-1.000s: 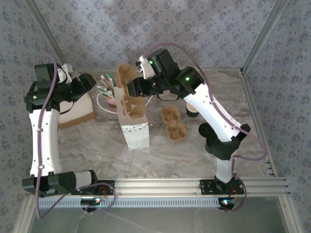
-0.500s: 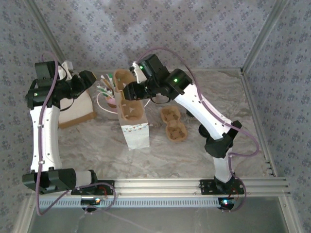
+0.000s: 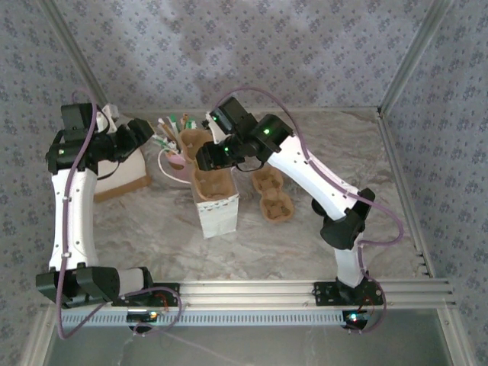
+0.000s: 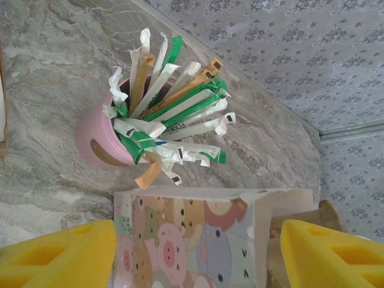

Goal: Pack the takeout coffee

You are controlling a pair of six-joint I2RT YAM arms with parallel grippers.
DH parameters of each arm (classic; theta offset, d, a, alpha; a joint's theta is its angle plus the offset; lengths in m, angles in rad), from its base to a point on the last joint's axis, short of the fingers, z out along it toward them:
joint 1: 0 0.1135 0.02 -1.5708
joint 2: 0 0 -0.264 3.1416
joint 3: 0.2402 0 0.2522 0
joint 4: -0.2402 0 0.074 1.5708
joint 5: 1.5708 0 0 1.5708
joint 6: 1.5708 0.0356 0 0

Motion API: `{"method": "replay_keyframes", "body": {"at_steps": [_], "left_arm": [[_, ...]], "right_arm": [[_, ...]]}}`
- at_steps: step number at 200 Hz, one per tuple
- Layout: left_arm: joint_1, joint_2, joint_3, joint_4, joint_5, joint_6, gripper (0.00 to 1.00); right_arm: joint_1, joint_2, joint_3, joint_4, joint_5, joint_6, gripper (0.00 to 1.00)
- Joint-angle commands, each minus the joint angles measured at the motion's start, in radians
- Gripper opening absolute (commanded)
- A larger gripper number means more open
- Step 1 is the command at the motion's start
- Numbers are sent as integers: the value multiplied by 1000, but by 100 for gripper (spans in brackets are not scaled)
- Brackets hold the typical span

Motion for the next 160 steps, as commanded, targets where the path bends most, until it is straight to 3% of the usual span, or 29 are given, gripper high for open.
{"method": "replay_keyframes", "body": {"at_steps": [1,77,160], "left_arm": [[7,-35,-3,23,35,21,72],[7,-181,-118,3,86,1,72],[6,-279,-247,-2,107,0,71]], "right_arm": [[13,-49,-18,-43,6,18,39],[17,-54,-67,-76,44,23,39],[52,15,3,-171,117,11,39]]}}
